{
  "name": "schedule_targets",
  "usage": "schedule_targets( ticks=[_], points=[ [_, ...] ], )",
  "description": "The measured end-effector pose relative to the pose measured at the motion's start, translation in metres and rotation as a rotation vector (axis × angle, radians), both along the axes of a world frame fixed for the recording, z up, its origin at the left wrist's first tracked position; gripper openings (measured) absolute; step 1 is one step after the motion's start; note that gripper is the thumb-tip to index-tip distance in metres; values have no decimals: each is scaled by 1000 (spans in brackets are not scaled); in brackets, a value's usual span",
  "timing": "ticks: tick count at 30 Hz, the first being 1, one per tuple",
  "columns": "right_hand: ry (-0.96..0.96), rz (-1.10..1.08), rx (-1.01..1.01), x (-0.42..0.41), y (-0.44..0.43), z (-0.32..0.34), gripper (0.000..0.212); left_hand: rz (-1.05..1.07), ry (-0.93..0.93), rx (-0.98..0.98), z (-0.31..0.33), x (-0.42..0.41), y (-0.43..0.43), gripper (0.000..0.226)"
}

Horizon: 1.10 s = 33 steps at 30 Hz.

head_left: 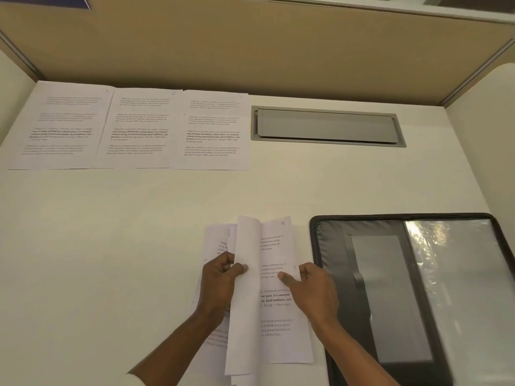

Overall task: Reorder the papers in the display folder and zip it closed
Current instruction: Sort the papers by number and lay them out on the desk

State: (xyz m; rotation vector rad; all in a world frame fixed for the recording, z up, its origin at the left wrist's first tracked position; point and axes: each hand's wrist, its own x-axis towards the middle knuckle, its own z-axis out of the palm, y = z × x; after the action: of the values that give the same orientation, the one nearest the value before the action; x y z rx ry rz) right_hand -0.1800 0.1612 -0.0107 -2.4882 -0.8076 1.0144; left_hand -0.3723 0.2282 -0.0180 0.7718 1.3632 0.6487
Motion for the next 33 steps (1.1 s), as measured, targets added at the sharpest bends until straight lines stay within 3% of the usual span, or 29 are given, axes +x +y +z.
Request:
schedule_targets(
  ticks=[5,12,22,33],
  points=[
    [-6,-2,32,6,-2,-3,42,25,2,-4,-2,1,-2,4],
    [-80,-22,76,32,20,2,22,23,73,116,5,0,5,6],
    [-365,-136,315,144,120,41,26,5,134,154,9,6,4,14],
    [1,-316,482,203,273,29,27,-34,132,122,7,10,6,6]
  ],
)
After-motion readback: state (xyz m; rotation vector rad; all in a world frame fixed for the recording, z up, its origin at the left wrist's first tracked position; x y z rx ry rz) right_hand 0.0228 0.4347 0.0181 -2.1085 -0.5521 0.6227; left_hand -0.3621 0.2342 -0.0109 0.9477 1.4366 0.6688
